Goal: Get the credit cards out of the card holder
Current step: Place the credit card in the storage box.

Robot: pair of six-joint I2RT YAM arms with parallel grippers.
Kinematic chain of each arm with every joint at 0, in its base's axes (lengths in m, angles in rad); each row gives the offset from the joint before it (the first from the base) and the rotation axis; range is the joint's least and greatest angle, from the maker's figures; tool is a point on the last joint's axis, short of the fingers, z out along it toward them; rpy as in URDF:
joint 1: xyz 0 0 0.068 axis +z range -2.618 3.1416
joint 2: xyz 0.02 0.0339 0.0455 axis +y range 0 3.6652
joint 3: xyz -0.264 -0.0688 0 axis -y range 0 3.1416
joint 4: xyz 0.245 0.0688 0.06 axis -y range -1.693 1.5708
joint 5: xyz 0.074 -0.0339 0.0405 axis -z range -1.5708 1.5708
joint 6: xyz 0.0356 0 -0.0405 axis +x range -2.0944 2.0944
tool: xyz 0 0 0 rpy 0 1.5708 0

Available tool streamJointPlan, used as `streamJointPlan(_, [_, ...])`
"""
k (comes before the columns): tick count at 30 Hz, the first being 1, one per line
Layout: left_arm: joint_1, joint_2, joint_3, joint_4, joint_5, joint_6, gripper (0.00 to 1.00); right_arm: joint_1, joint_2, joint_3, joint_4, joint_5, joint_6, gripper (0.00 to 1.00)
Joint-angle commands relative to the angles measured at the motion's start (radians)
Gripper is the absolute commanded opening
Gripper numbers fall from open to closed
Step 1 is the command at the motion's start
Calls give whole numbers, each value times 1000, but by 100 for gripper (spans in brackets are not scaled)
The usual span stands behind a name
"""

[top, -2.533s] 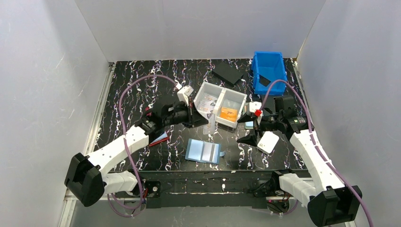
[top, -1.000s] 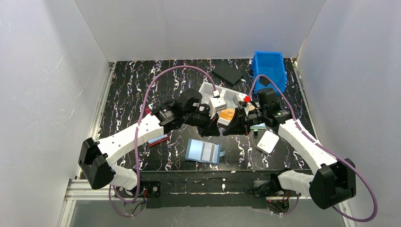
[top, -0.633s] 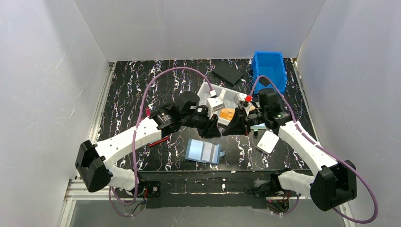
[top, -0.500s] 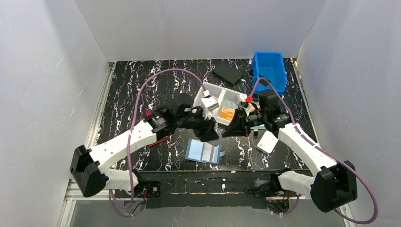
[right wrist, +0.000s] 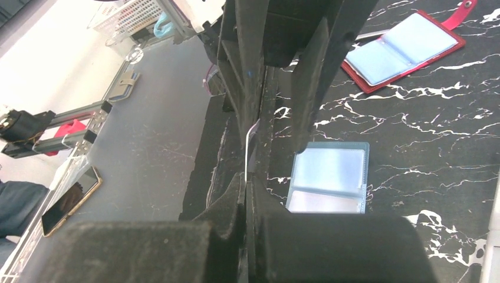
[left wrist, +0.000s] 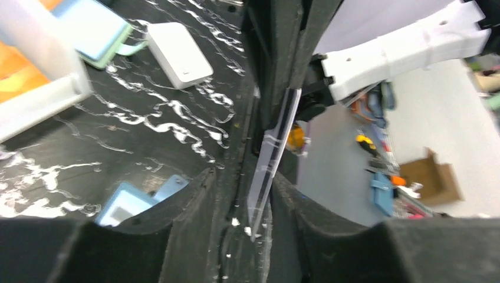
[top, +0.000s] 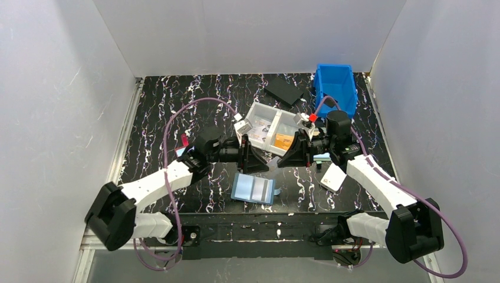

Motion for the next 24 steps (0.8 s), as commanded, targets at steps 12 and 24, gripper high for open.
streamJointPlan(12, [38, 53, 184, -298, 147, 307, 0, -27, -20, 3, 39, 80, 20, 75])
streamJointPlan(24, [73, 406, 931, -1463, -402, 1278, 0, -316, 31, 41, -278, 154, -339, 98])
